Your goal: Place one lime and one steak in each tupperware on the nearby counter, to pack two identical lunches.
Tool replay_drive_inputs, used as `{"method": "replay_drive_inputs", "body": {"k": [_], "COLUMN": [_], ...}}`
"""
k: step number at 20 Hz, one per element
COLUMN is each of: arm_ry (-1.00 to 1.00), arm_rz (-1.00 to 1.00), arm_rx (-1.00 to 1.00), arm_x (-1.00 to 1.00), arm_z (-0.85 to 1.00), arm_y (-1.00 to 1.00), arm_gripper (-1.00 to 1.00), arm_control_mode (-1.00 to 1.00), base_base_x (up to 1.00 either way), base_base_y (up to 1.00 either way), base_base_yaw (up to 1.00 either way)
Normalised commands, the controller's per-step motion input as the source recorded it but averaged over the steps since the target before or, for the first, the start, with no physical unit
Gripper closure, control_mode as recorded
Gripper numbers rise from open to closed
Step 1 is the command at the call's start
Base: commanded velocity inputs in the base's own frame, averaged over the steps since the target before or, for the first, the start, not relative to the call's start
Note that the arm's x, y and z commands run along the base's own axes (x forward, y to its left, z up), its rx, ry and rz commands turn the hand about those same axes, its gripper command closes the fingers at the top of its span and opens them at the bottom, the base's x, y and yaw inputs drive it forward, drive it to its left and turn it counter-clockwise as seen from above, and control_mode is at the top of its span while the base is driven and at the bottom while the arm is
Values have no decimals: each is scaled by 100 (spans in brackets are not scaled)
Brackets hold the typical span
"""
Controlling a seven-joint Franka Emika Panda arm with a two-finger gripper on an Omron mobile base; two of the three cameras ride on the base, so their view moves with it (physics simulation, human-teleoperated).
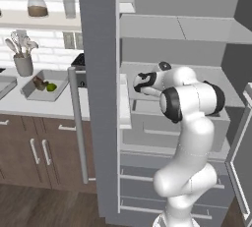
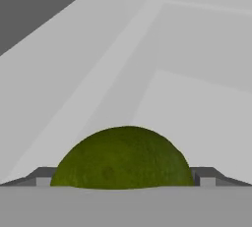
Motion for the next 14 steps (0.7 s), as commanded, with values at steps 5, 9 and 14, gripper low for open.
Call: {"method": "replay_drive_inputs", "body": {"k": [5, 9, 14], "arm_ry": [12, 3, -23], "arm_rz": [0, 0, 2], "arm_rx": [0, 0, 1], "arm_x": [-25, -3, -92], "arm_z": [-92, -46, -29], "arm_y": [-1, -1, -32], "arm_gripper": [100, 100, 100], "arm_control_mode": [-100, -100, -100], "base_base_x": [0, 0, 0], "base_base_y": [0, 0, 0], "base_base_yaw": [0, 0, 0]}}
